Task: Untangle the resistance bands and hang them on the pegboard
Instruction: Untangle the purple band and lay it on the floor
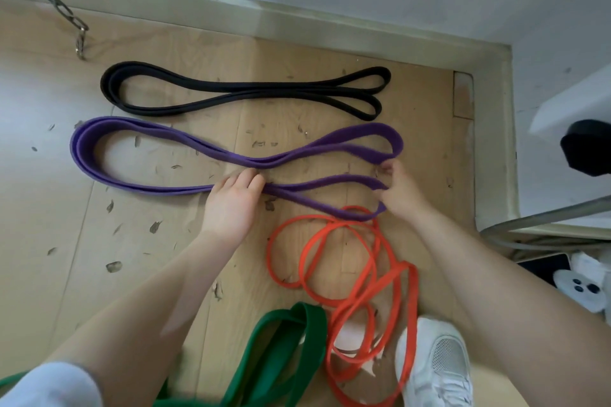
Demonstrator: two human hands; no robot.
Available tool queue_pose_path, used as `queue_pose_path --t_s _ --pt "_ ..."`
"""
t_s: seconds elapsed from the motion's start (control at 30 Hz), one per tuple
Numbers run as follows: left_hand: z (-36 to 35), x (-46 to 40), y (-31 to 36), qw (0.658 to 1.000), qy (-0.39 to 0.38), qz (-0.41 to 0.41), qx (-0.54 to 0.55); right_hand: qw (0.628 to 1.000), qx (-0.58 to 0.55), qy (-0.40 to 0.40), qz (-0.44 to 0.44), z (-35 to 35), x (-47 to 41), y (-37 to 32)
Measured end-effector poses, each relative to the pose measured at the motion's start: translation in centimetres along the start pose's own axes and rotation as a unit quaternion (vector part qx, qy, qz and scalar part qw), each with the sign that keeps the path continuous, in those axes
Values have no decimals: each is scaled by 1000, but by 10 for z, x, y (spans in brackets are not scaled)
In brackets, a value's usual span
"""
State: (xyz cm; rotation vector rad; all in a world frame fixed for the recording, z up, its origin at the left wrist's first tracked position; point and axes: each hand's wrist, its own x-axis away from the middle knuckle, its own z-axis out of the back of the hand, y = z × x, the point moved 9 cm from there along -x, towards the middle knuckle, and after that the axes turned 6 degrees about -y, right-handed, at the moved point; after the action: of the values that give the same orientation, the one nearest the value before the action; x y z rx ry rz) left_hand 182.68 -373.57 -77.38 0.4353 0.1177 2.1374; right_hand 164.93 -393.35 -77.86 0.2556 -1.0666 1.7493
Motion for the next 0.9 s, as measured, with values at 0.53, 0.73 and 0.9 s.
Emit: queue_pose_path --t_s 0.53,0.73,0.9 --pt "20 -9 -52 999 -21 17 -44 919 336 3 206 -69 26 -113" --pt "37 -18 -118 977 -98 -12 -189 813 536 -42 224 -113 -3 -133" --pt "48 -34 -126 970 -107 -45 -212 805 540 -46 243 -100 1 -137"
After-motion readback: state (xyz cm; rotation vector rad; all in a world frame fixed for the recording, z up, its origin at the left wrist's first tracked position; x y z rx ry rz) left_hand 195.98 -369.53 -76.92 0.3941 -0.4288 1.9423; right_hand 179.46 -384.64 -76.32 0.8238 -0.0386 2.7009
